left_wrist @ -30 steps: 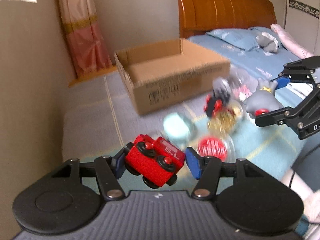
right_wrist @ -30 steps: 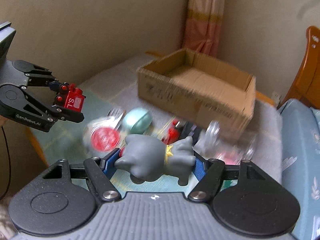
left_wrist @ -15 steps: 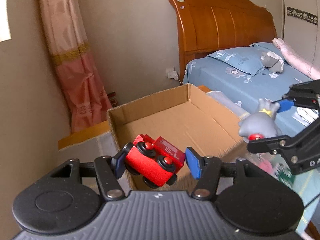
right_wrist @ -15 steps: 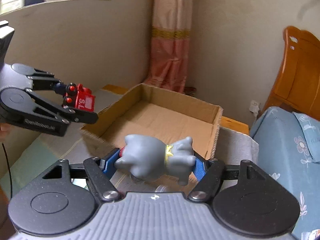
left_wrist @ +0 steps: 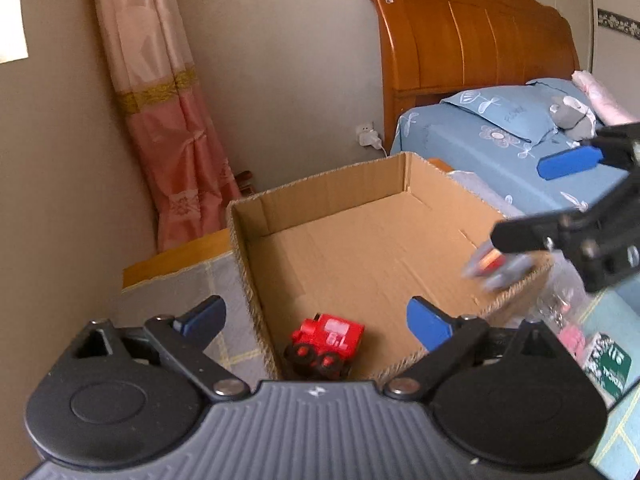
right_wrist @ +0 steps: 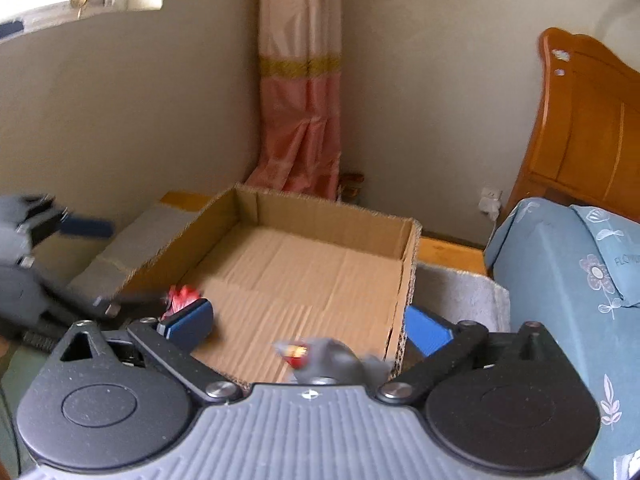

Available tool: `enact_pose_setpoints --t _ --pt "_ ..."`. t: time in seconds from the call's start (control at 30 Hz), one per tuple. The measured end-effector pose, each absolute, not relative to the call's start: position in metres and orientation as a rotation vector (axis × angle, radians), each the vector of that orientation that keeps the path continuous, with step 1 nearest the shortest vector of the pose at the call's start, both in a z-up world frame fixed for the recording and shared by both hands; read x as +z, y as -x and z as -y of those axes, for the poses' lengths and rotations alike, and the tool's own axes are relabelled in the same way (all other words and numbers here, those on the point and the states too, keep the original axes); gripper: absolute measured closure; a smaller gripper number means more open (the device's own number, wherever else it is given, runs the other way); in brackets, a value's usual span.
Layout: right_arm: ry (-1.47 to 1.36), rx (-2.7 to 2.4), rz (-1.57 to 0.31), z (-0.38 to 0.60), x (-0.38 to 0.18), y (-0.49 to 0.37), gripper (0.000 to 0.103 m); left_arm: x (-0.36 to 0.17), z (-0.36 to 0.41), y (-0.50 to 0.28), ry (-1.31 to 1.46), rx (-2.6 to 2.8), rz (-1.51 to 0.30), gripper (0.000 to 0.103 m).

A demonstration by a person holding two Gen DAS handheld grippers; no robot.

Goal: Organize rigid objects
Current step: 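Carry both toys into the cardboard box and open both tools, then grasp the clear red-label box with the left tool while the right tool grasps the white swab bottle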

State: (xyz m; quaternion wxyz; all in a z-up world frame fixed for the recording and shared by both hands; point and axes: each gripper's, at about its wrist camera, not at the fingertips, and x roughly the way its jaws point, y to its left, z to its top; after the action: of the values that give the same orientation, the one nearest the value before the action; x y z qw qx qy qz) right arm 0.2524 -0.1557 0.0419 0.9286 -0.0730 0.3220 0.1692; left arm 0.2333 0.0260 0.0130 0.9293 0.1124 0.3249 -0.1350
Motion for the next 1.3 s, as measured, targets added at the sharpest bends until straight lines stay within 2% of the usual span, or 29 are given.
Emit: enact_pose_setpoints --t 0.6,1.0,1.3 --pt "0.194 0.268 -0.686 0.167 0.036 -0.168 0.000 0.022 -0.019 -0.151 -0.207 -0.300 -0.602 0.006" --pt "0.130 0.164 -0.761 0.198 -0.021 -0.111 0.000 -0.008 -0.008 -0.085 -0.208 -0.389 -0.596 0.006" --pt "0.066 0.116 -0.835 0.204 -0.059 -0.112 0.000 -0.039 0.000 -0.061 -0.240 -0.394 -0.643 0.006"
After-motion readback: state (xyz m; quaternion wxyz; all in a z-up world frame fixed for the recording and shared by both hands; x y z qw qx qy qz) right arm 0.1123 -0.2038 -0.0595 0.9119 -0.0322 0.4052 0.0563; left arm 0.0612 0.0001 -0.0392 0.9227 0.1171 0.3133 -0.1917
